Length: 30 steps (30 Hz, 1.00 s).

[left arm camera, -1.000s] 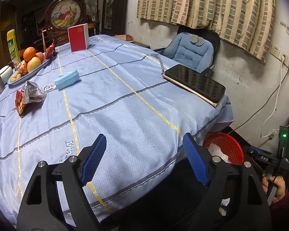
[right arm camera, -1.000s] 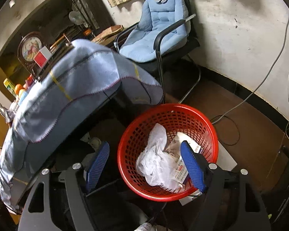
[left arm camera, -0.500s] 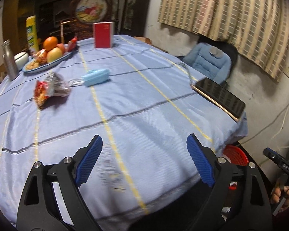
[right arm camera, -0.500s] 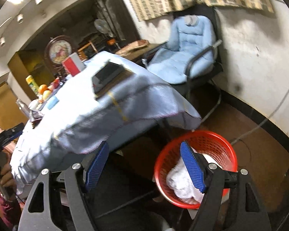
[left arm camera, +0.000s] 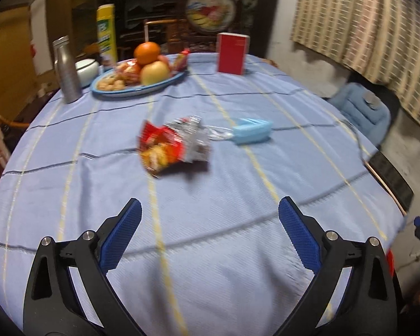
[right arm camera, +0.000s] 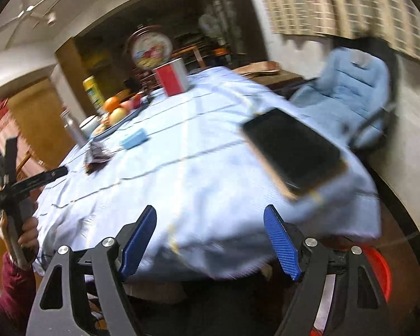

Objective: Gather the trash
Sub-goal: 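Move both open tools back over the table toward the snack bag and mask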

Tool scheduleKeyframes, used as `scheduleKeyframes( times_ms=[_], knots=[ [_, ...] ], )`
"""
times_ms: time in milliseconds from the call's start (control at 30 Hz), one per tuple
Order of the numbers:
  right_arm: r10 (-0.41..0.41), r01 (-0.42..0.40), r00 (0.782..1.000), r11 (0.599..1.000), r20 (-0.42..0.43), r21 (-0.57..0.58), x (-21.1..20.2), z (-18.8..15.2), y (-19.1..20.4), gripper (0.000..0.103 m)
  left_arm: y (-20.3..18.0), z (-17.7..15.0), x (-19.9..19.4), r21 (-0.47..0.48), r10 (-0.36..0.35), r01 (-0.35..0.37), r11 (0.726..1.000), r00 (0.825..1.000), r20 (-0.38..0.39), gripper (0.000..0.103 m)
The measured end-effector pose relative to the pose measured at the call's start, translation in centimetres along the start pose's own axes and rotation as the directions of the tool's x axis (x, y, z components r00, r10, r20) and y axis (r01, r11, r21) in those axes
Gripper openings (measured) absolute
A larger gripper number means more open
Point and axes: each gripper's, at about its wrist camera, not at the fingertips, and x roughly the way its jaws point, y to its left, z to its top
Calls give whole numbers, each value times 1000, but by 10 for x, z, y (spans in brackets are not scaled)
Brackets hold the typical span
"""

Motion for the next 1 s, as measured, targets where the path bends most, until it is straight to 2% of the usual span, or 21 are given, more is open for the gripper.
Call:
scheduleKeyframes(
  times_ms=[100, 167, 267, 367, 467, 600, 667, 767, 800, 833, 1000],
  knots=[
    [22, -23, 1000, 999, -16, -49, 20, 13, 26, 81, 22, 21, 13, -30, 13, -13, 999, 1000, -15, 96],
    [35, -37, 999, 997, -28, -70, 32, 20, 39, 83, 30, 35, 24, -54, -4, 3, 999, 1000, -31, 96],
    [47, -51, 998, 995, -44, -87, 46, 29, 54, 84, 34, 56, 49, -90, -51, 45, 995, 996, -68, 96],
    [44, -49, 997, 994, -61, -95, 58, 35, 61, 84, 29, 69, 79, -102, -60, 49, 994, 992, -110, 96],
    [31, -39, 996, 994, -80, -106, 69, 39, 67, 84, 25, 75, 111, -86, -12, -1, 996, 989, -149, 96],
    [34, -48, 994, 991, -106, -128, 87, 46, 73, 85, 34, 67, 143, -88, 19, -42, 995, 969, -245, 96],
    [50, -68, 991, 986, -122, -150, 101, 56, 83, 85, 38, 63, 144, -71, 86, -106, 992, 968, -234, 96],
    [86, -111, 987, 975, -136, -193, 123, 76, 102, 85, 40, 61, 144, -65, 116, -135, 989, 964, -237, 97],
    [92, -120, 986, 971, -140, -208, 132, 83, 109, 85, 39, 59, 147, -55, 140, -158, 986, 960, -244, 97],
    [103, -134, 984, 966, -147, -223, 144, 93, 118, 85, 38, 56, 151, -34, 182, -198, 980, 948, -262, 98],
    [131, -169, 972, 966, -193, -197, 202, 131, 135, 86, 40, 57, 154, -55, 184, -204, 977, 949, -258, 98]
  ],
)
